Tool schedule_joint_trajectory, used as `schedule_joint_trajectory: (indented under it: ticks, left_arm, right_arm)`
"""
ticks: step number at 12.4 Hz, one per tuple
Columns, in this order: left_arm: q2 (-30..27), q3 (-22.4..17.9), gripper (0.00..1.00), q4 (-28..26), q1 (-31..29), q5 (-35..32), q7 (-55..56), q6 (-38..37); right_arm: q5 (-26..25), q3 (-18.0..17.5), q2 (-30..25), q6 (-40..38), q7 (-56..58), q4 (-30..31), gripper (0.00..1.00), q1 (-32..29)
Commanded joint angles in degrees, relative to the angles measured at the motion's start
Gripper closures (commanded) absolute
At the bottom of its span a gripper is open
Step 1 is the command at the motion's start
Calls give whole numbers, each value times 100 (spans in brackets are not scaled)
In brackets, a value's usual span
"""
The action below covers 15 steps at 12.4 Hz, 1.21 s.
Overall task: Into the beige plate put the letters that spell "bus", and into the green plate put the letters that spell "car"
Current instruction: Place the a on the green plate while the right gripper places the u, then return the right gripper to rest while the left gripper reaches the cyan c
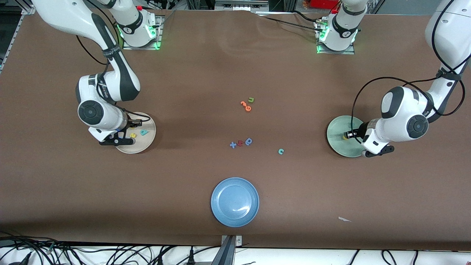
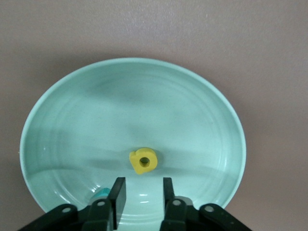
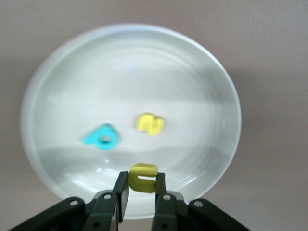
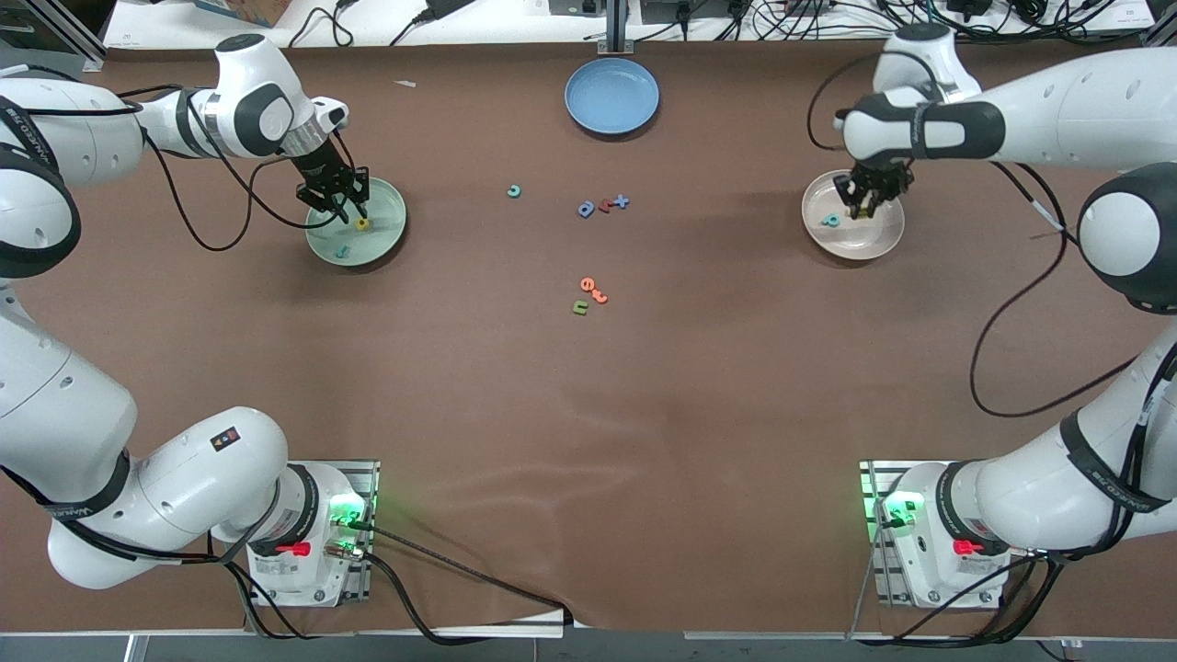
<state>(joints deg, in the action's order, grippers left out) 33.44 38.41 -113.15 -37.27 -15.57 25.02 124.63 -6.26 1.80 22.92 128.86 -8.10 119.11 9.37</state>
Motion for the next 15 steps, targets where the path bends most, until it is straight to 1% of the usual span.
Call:
schedule_joint_trajectory:
  ticks: [1, 2, 4, 5, 8, 9, 10, 11, 12, 13, 14, 15]
  left_arm:
    - [-232, 236, 0, 144, 18, -114, 511, -87]
    - [-259, 429, 0, 275, 10, -87, 722, -105]
    - [-242, 824, 0, 372, 62, -95, 1484, -70]
    - [-189, 887, 0, 477, 245, -87, 1775, -44]
    - [152, 835, 0, 1056, 1044, -183, 2856, -9]
    - [311, 783, 1, 1250, 1368, -183, 3138, 96]
    - [417, 582, 1, 1347, 1728, -183, 3376, 219]
    - [479, 197, 2, 1418, 2263, -210, 3569, 403]
    - [514, -285, 2, 1488, 2851, -219, 3763, 570]
    - [593, -760, 2, 1558, 3388, -210, 3895, 667]
    - [681, -1156, 2, 1664, 3811, -210, 3984, 729]
    - [786, -1378, 2, 1760, 4050, -201, 4063, 764]
  right_arm:
    - [291, 163, -236, 551, 432, 630, 50, -23]
    - [432, 172, -244, 509, 449, 622, 0, -14]
    - [451, 145, -411, 395, 467, 500, 0, -14]
    - [459, 110, -464, 89, 458, 273, 0, -14]
    - [565, -170, -595, -1359, 414, -921, 0, -14]
    - [574, -180, -613, -1799, 458, -1395, 0, -14]
    - [574, -180, -605, -2325, 467, -1904, 0, -14]
    - [582, -171, -614, -2835, 485, -2396, 0, -14]
    - [652, -145, -640, -3293, 493, -2749, 0, -14]
    - [809, -93, -727, -3680, 494, -3014, 0, -23]
    - [889, 108, -867, -3928, 494, -3138, 0, -23]
    - [908, 275, -1069, -4035, 511, -3157, 0, -49]
